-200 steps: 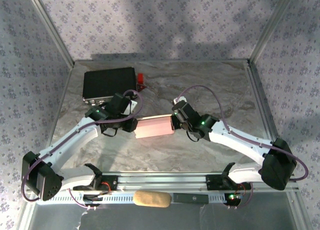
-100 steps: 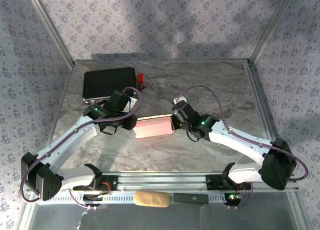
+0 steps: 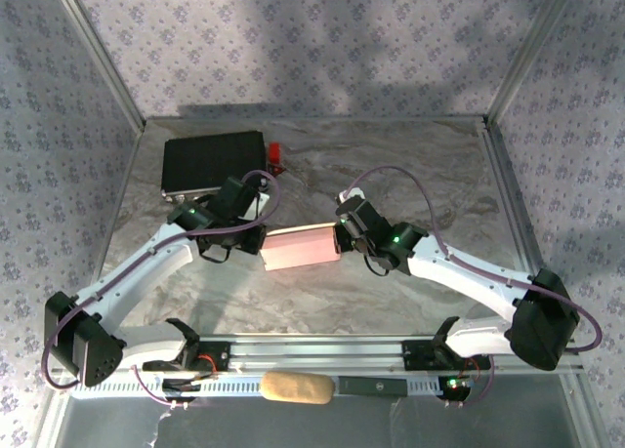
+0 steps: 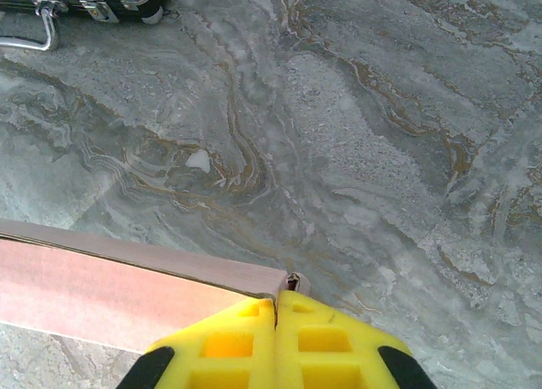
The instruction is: Fold the paper box
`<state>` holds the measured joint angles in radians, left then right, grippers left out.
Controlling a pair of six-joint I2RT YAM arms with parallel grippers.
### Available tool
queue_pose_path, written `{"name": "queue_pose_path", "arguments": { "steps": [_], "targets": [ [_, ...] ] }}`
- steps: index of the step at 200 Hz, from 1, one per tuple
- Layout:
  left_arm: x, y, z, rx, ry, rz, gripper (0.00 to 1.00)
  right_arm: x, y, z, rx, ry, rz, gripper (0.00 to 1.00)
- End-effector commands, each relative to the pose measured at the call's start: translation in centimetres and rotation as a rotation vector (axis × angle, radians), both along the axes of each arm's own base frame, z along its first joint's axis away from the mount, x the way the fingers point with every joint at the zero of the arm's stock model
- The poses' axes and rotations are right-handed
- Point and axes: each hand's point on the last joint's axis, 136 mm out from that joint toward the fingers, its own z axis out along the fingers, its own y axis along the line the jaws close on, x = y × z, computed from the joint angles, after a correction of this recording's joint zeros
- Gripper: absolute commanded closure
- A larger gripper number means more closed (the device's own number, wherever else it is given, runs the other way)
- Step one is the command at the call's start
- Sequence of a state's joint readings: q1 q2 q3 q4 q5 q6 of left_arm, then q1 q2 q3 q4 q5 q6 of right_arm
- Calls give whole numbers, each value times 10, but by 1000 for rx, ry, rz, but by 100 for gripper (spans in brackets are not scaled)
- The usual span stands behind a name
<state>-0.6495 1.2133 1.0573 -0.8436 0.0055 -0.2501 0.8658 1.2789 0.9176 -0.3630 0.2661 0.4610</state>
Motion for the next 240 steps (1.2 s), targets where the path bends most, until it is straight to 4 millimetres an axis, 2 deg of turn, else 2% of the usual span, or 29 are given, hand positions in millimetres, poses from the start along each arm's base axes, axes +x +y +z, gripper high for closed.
{"name": "queue_pose_path", "arguments": {
  "steps": [1,41,84,164,196,240],
  "targets": [
    [1,-8,9,-37,18,28,88,-8,-2,-13,-39,59,2,100],
    [1,-12,-2,-48,92,106,90,-8,-3,-14,-46,65,-4,100],
    [7,-16,5,-95,113,199,90,-8,-1,-15,-48,65,-2,100],
    [5,-17,16,-168,193,214,91,-6,-2,-15,-60,83,0,99],
    [4,-19,11,-182,214,216,91,-4,2,-6,-49,94,14,99],
    [4,-19,6,-201,214,233,91,-5,5,-16,-65,131,18,99]
  ]
}}
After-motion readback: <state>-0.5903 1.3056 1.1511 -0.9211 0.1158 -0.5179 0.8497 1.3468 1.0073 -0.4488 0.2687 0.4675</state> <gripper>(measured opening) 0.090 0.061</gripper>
